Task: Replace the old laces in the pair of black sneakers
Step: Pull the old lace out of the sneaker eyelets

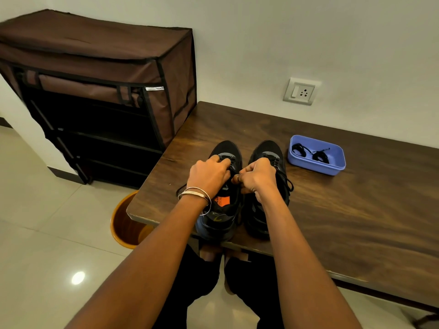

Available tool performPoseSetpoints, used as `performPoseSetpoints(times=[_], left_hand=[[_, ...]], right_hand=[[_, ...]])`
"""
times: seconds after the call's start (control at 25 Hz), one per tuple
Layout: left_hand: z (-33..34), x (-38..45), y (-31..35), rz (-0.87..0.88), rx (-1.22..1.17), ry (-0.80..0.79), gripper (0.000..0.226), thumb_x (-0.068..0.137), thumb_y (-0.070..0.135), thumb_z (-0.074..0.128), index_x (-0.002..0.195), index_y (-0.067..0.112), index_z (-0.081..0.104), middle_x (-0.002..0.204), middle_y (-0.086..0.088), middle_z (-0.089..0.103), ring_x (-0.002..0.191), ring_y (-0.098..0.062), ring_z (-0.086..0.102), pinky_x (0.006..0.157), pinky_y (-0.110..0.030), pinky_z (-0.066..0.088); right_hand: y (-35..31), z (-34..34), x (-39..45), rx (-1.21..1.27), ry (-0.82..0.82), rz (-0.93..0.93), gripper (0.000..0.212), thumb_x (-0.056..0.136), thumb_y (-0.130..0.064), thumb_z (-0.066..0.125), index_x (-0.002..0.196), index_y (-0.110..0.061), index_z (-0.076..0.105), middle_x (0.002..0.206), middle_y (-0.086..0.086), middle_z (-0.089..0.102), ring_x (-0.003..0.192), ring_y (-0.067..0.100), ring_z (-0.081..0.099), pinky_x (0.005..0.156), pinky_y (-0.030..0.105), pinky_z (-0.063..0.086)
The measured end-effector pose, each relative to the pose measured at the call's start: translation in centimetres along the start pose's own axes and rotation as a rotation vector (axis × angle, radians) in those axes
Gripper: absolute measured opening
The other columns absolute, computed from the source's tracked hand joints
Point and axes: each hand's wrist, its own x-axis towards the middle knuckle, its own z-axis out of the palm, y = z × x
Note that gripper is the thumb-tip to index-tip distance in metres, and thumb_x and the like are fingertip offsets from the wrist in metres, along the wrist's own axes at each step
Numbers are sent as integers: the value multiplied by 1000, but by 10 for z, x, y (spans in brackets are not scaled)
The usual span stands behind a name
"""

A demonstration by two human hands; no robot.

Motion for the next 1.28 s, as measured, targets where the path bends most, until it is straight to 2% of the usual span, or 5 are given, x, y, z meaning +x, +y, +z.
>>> performPoseSetpoints(times=[0.44,0.72,0.92,1.08,1.28], left_hand=[[-2,0,-1,-701,-795,173,14,83,39,62,78,27,68,73,10,66,86,-18,60,77,-32,45],[-5,-1,2,-145,-179,52,30,90,39,54,119,40,64,114,6,57,114,-20,46,91,-40,35],[-8,-3,9,-75,74,62,25,95,28,50,112,25,68,111,0,61,101,-25,60,86,-38,36],[-12,-3,9,-288,-366,116,16,89,30,58,92,24,72,94,2,70,92,-23,63,83,-38,48],[-19,2,7,-890,-1495,264,18,82,19,57,68,12,65,71,-3,65,69,-18,60,61,-30,44]], right_hand=[[-1,1,3,-129,-38,-85,18,71,-20,86,72,-9,71,93,15,68,87,31,67,76,45,61],[0,-1,4,-151,-69,-108,21,71,-23,82,75,-8,68,85,13,69,81,33,68,73,46,61],[-4,1,-4,-192,-53,-133,19,73,-24,80,82,-11,70,87,11,68,80,32,68,72,45,61],[-8,2,-10,-290,-57,-144,31,74,-29,80,94,-10,67,94,12,67,87,35,67,76,44,59],[-12,2,-14,-362,-40,-172,34,80,-30,78,103,-10,64,104,13,64,94,36,66,78,42,57]])
